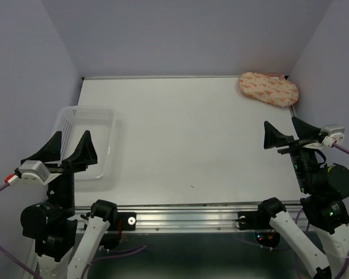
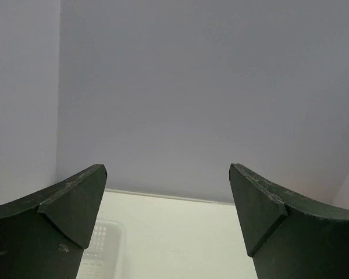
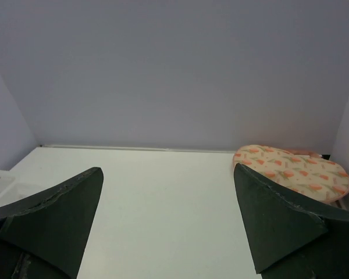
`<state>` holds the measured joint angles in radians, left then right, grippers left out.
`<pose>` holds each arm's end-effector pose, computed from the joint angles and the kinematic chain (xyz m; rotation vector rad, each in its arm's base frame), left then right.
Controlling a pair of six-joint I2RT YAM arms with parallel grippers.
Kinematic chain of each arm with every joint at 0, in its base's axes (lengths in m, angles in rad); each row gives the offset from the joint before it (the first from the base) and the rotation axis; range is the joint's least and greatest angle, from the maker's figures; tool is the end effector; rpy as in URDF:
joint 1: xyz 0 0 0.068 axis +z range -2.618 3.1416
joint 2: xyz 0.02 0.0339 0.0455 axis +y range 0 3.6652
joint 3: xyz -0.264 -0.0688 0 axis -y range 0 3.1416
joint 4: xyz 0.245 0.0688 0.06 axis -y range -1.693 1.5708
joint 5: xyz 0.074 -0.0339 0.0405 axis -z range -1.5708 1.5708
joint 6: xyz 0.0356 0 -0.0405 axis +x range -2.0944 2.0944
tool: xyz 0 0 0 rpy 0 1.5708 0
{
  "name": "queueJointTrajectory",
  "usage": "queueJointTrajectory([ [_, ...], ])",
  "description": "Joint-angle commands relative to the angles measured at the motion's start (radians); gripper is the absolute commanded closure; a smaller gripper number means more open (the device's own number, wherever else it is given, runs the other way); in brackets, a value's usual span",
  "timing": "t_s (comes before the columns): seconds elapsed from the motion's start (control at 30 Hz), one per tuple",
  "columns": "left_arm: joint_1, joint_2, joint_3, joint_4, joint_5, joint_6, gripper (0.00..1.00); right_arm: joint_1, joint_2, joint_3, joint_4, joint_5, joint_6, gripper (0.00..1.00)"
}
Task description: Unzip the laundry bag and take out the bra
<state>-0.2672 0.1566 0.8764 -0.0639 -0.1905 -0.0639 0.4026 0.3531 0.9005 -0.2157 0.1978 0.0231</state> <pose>-0.0076 0.0091 0.4278 -0.0837 0.9270 -0.2198 0.0517 0.0144 0.4190 -0.0643 1.2479 0.2465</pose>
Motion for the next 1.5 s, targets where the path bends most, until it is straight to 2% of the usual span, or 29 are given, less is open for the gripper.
queueJointTrajectory([
  [0.0, -0.001, 0.029, -0.008, 0.038, 0.022, 0.001, 0.01, 0.008, -0.011, 0.002, 0.052, 0.002, 0.005, 0.0],
  [0.2, -0.001, 0.075, -0.02, 0.029, 0.037, -0.005, 0.01, 0.008, 0.021, -0.009, 0.047, -0.011, 0.034, 0.0],
  [0.33, -0.003, 0.133, -0.04, 0.033, 0.069, -0.042, 0.01, 0.008, 0.099, -0.018, 0.047, -0.015, 0.129, 0.0],
  [0.47, -0.003, 0.225, -0.077, 0.056, 0.154, -0.096, 0.01, 0.008, 0.268, -0.054, 0.102, -0.04, 0.352, 0.0],
  [0.5, -0.001, 0.266, -0.085, 0.056, 0.184, -0.108, 0.01, 0.008, 0.353, -0.072, 0.122, -0.043, 0.38, 0.0],
  [0.6, -0.001, 0.333, -0.093, 0.055, 0.232, -0.151, 0.01, 0.008, 0.512, -0.068, 0.17, 0.058, 0.495, 0.0],
  [0.67, 0.0, 0.383, -0.099, 0.038, 0.255, -0.16, 0.01, 0.008, 0.694, -0.02, 0.171, 0.156, 0.518, 0.0],
  [0.73, 0.002, 0.4, -0.115, 0.033, 0.261, -0.162, 0.01, 0.008, 0.89, 0.029, 0.191, 0.237, 0.508, 0.0],
  [0.83, 0.006, 0.388, -0.138, 0.026, 0.26, -0.16, 0.01, -0.011, 1.087, 0.185, 0.194, 0.327, 0.463, 0.0],
  [0.87, 0.006, 0.38, -0.145, 0.027, 0.257, -0.156, 0.01, -0.011, 1.209, 0.271, 0.202, 0.392, 0.421, 0.0],
  [0.93, 0.011, 0.351, -0.158, 0.026, 0.221, -0.149, 0.01, -0.045, 1.323, 0.354, 0.26, 0.465, 0.367, 0.0],
  [0.97, 0.014, 0.342, -0.16, 0.027, 0.214, -0.149, 0.01, -0.059, 1.433, 0.398, 0.274, 0.471, 0.301, 0.0],
  [1.07, 0.031, 0.308, -0.178, 0.047, 0.206, -0.155, 0.01, -0.102, 1.599, 0.607, 0.305, 0.514, 0.186, 0.0],
  [1.1, 0.039, 0.301, -0.182, 0.053, 0.212, -0.16, 0.01, -0.113, 1.708, 0.659, 0.311, 0.528, 0.108, 0.0],
  [1.13, 0.06, 0.296, -0.189, 0.056, 0.23, -0.163, 0.01, -0.123, 1.759, 0.769, 0.311, 0.531, 0.075, 0.0],
  [1.23, 0.082, 0.302, -0.189, 0.056, 0.256, -0.166, 0.01, -0.169, 1.929, 0.953, 0.311, 0.529, -0.009, 0.01],
  [1.47, 0.085, 0.319, -0.192, 0.056, 0.255, -0.16, 0.01, -0.237, 2.172, 1.215, 0.39, 0.562, -0.191, 0.09],
])
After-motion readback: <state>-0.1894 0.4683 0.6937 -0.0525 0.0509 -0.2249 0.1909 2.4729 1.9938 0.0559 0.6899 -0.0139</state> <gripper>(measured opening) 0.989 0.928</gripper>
